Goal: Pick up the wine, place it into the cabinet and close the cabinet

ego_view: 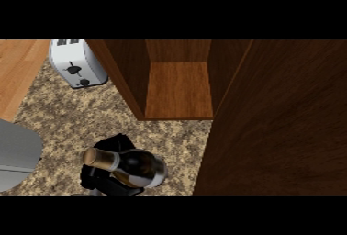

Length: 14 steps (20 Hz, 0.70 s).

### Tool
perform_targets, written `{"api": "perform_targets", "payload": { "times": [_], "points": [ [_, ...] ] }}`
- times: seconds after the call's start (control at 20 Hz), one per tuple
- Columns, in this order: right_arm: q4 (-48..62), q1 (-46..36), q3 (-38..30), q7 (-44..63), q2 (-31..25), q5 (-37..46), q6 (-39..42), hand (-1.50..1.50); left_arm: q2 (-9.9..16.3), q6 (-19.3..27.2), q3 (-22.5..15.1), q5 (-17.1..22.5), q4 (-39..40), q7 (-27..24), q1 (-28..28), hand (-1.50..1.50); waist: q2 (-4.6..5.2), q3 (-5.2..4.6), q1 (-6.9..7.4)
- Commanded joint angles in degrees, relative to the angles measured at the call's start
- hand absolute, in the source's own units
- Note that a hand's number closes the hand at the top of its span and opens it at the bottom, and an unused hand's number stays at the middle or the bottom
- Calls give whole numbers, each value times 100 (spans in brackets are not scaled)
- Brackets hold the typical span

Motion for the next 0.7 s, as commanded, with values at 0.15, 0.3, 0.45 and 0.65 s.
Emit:
{"api": "perform_targets", "payload": {
  "times": [0.15, 0.3, 0.45, 0.65],
  "points": [
    [-1274, 287, -397, 402, -326, -150, 166, -150, -18, 1179, -899, 186, -435, 451, -389, 150, 18, -3, -33],
    [-1189, 728, 5, -96, -251, 46, 78, -150, -18, 1670, -989, -9, -939, 536, -97, 150, -6, 2, -26],
    [-1379, 1025, 20, -131, -447, 78, 104, -150, -18, 1997, -1003, 8, -382, 175, -456, 150, 6, -2, -85],
    [-1345, 785, 113, -45, -415, 92, 105, -150, -18, 2491, -1018, -164, -604, 852, -905, 150, 5, -5, -56]
  ]
}}
